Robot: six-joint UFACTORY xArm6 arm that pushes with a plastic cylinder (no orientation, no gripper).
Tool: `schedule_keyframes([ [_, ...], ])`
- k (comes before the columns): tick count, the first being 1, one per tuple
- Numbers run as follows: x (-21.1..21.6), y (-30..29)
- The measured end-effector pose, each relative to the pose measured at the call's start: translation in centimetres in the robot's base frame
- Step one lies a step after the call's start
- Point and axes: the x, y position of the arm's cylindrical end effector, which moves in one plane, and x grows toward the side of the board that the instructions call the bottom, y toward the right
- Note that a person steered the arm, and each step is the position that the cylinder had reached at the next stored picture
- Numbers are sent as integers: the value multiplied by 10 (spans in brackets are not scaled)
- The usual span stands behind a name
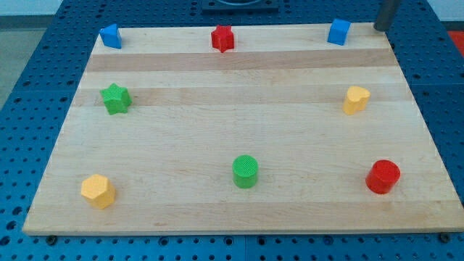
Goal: Move the blue cube parallel to the red star
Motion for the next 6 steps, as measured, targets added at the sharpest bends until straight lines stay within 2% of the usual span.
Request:
schedule_keyframes([
  [3, 27, -127],
  [5, 42, -42],
  [6, 73, -89],
])
